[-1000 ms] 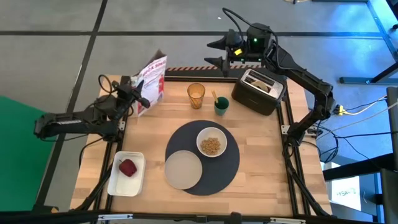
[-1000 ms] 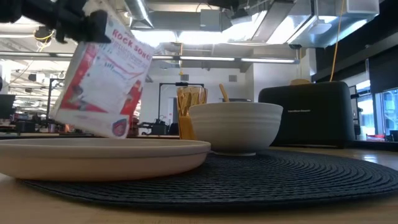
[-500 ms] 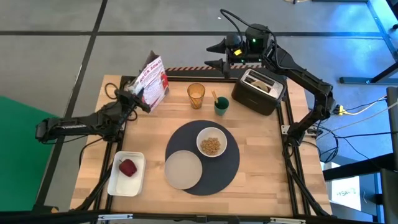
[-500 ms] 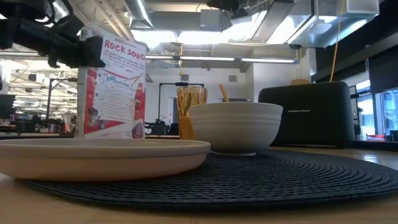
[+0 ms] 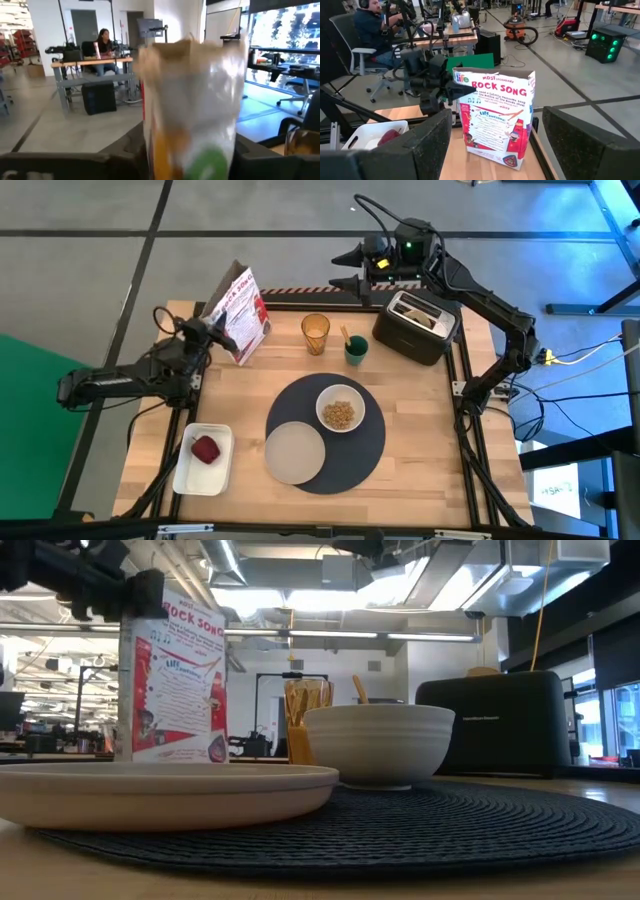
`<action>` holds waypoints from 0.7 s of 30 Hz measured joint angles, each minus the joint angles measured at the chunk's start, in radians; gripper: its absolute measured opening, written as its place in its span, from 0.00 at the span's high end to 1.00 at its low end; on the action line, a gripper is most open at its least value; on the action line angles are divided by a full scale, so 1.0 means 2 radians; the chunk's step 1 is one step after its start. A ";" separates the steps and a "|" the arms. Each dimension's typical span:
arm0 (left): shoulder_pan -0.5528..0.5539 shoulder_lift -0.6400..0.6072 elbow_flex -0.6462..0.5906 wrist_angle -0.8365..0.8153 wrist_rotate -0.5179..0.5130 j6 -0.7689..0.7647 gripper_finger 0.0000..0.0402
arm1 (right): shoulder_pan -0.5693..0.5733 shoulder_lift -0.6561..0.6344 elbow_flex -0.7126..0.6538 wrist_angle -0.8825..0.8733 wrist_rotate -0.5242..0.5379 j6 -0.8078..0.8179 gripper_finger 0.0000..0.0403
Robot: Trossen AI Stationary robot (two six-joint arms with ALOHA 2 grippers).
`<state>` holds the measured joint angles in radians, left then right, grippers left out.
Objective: Arrange a breakfast setting
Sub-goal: Put the toasted bread on the gray plate
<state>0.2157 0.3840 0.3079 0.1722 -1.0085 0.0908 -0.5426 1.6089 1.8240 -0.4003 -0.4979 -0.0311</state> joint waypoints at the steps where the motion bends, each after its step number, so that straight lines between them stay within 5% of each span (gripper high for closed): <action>1: 0.000 0.000 0.005 0.000 0.002 0.005 0.63 | 0.000 0.000 0.000 0.001 0.000 0.000 0.26; 21: 0.000 0.002 0.142 -0.035 0.055 0.100 0.43 | 0.000 0.000 0.000 0.029 0.000 0.000 0.26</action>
<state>0.2153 0.3870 0.5915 0.1014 -0.8991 0.2914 -0.5426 1.6089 1.8236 -0.3416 -0.4988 -0.0315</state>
